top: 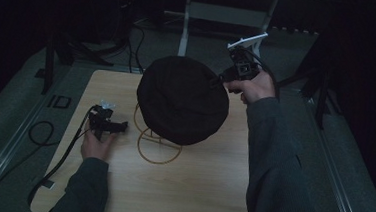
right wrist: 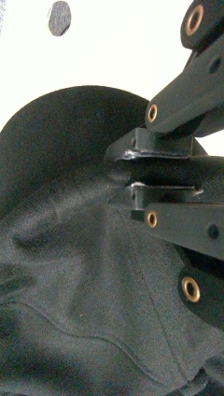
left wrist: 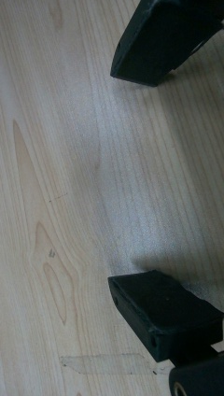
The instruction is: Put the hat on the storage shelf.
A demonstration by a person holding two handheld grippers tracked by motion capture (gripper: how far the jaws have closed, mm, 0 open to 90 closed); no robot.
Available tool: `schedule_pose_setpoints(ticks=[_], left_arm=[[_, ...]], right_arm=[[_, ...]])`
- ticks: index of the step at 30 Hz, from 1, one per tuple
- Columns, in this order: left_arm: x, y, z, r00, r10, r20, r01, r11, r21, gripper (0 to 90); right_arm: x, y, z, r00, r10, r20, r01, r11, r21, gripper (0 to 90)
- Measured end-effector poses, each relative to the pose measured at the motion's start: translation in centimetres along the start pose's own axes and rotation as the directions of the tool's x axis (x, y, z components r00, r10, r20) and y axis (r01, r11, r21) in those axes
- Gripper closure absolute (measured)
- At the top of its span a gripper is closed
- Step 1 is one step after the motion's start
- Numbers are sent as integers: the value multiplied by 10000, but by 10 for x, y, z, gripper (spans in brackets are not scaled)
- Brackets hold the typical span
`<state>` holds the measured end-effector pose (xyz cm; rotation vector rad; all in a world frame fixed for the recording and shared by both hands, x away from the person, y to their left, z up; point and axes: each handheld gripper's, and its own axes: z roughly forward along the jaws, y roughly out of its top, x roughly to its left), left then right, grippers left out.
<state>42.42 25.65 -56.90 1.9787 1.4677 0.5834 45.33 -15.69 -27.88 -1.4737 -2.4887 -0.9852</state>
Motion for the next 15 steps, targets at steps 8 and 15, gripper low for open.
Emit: schedule_pose_setpoints(ticks=[8,15], left_arm=[[0,0,0,10000,7,6,-7,10000,1,28],[0,0,0,10000,10,12,-10,10000,-1,28]], right_arm=[[8,5,7,10000,-83,-3,83,10000,39,795],[11,8,15,10000,-4,-72,5,10000,73,794]])
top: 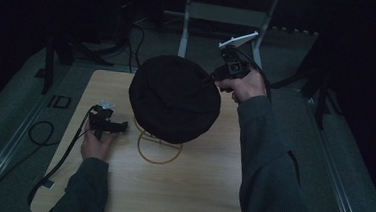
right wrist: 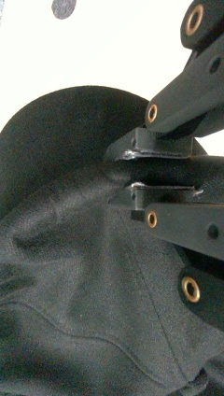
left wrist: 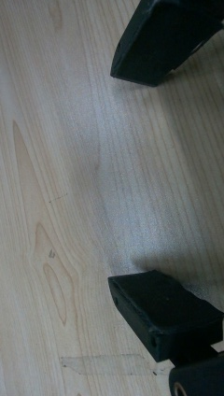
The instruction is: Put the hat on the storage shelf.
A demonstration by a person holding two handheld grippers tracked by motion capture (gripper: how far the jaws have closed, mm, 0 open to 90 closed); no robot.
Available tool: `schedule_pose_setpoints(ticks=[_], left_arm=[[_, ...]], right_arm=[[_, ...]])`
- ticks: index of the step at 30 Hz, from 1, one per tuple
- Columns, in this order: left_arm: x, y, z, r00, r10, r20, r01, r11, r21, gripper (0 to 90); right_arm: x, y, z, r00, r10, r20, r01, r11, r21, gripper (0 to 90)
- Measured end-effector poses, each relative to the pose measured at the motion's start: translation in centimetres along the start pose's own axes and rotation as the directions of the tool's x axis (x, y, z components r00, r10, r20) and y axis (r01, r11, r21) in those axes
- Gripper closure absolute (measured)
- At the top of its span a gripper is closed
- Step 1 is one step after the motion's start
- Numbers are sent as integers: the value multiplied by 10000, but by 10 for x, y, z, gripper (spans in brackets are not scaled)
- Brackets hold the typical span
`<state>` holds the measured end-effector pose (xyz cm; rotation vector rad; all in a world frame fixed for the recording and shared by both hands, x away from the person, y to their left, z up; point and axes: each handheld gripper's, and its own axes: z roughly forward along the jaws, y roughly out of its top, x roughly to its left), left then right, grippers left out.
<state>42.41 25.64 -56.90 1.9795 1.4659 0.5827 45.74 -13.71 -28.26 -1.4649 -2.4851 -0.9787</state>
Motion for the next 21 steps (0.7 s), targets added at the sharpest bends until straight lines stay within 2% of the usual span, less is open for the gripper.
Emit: schedule_pose_setpoints(ticks=[7,14,21], left_arm=[[0,0,0,10000,4,-1,-4,10000,3,28],[0,0,0,10000,4,-1,-4,10000,5,28],[0,0,0,10000,3,-1,-3,10000,1,28]], right_arm=[[6,3,9,9999,-53,93,52,9999,123,793],[8,8,26,9994,89,347,-100,9995,309,790],[11,9,43,9992,110,376,-128,9988,477,785]])
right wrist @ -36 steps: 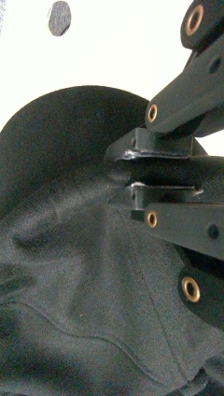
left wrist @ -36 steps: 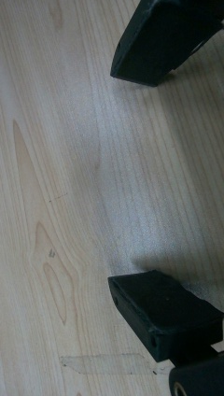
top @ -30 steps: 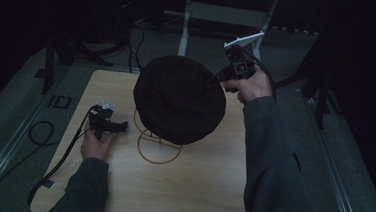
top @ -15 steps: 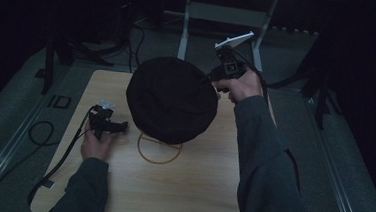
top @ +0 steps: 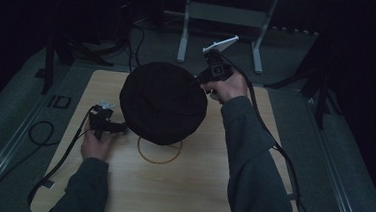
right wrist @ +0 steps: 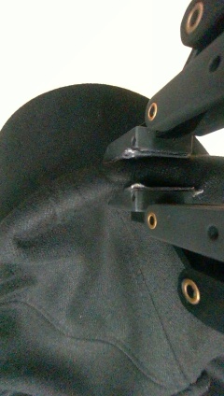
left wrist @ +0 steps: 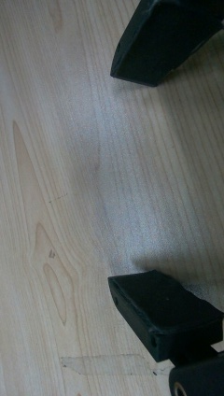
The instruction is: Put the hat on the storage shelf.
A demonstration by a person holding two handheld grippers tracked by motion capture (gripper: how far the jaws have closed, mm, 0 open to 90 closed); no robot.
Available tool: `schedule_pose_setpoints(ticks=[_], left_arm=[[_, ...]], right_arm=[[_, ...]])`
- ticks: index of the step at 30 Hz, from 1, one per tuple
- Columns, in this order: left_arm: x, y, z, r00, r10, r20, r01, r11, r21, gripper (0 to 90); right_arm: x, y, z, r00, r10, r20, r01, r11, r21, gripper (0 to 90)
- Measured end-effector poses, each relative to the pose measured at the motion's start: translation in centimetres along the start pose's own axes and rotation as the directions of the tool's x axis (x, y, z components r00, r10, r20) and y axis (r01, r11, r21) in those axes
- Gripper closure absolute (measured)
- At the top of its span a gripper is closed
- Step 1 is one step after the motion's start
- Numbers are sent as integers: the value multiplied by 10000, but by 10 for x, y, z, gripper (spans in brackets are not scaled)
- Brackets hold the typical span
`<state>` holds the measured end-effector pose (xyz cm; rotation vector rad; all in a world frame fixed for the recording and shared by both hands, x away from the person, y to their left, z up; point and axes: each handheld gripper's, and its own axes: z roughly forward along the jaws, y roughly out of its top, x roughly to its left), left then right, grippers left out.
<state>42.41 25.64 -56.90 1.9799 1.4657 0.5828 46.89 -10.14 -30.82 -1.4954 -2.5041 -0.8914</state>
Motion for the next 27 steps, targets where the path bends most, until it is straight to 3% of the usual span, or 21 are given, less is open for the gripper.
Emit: schedule_pose_setpoints(ticks=[14,21,27], left_arm=[[0,0,0,10000,-3,3,3,10000,10,28],[0,0,0,10000,6,5,-6,10000,24,28],[0,0,0,10000,9,1,-9,10000,23,28]], right_arm=[[5,0,17,9984,-150,550,140,9997,186,748],[5,1,23,9981,-136,596,127,9998,151,720],[7,0,24,9973,-444,586,452,9989,-119,677]])
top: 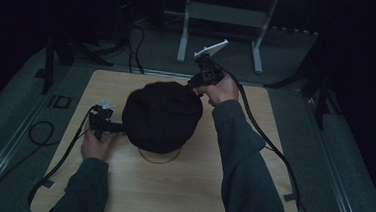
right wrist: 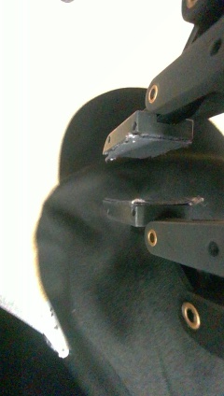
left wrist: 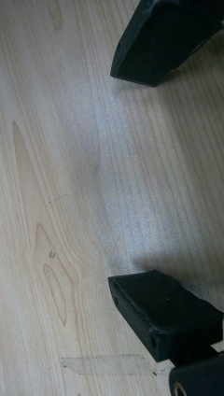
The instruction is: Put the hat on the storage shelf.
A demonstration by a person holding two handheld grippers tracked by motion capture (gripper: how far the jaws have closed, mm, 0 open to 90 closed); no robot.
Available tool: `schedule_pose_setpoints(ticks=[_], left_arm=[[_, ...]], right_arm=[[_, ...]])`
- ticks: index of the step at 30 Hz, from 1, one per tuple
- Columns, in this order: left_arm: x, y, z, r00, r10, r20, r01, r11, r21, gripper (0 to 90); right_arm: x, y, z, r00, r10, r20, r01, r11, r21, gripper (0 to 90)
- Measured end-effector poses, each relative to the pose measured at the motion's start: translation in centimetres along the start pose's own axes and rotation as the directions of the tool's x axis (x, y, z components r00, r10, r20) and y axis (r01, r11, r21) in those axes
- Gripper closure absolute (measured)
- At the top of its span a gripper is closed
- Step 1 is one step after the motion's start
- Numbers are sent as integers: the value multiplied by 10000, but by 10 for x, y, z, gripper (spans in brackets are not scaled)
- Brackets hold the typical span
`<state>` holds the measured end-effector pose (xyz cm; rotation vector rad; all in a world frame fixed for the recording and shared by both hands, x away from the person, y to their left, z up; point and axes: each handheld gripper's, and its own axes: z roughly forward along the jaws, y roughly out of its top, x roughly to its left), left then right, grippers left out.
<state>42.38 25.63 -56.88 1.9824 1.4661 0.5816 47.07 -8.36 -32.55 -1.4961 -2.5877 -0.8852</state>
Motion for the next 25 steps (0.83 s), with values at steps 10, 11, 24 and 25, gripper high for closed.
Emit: schedule_pose_setpoints(ticks=[10,11,24,25], left_arm=[[0,0,0,10000,7,-2,-7,10000,2,29],[0,0,0,10000,3,-1,-3,10000,1,29],[0,0,0,10000,3,-5,-3,10000,-2,28],[0,0,0,10000,5,2,-5,10000,4,28]], right_arm=[[-1,-4,-3,9992,-392,92,392,9992,40,638],[-1,-5,-3,9990,-430,106,429,9991,69,637],[-5,-11,-1,9962,-816,300,808,9964,259,617],[-5,-12,-1,9958,-844,365,832,9960,331,616]])
